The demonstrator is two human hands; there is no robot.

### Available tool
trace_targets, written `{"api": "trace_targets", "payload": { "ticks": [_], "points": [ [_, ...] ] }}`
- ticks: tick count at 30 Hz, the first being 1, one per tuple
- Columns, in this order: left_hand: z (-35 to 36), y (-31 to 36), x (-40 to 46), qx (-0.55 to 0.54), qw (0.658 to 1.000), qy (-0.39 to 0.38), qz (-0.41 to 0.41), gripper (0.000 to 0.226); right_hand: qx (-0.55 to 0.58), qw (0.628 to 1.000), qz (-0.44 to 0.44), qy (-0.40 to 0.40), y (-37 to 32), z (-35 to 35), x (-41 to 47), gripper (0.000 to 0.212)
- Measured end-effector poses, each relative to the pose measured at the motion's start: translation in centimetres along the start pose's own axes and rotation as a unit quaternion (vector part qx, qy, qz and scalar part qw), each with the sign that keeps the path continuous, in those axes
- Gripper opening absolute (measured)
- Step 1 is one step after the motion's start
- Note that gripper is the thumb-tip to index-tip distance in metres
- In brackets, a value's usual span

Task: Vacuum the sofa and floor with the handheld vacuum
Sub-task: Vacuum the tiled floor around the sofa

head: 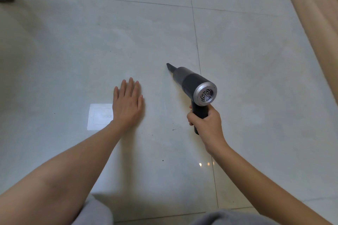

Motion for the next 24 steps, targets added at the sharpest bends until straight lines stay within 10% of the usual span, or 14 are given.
{"api": "trace_targets", "payload": {
  "ticks": [24],
  "points": [
    [-1.3, -3.5, 0.7, -0.011, 1.000, -0.003, -0.024, 0.055, -0.017, 1.000, -0.008, -0.007, -1.9, 3.3, 1.6, 0.014]
  ]
}}
Point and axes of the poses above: each hand's wrist, its own x-axis towards the middle knuckle, its own z-axis out of the palm, y = z × x, the point moved 6 cm from there along x, towards the middle knuckle, and after that the axes turned 9 degrees about -z, right-handed, at the moved point
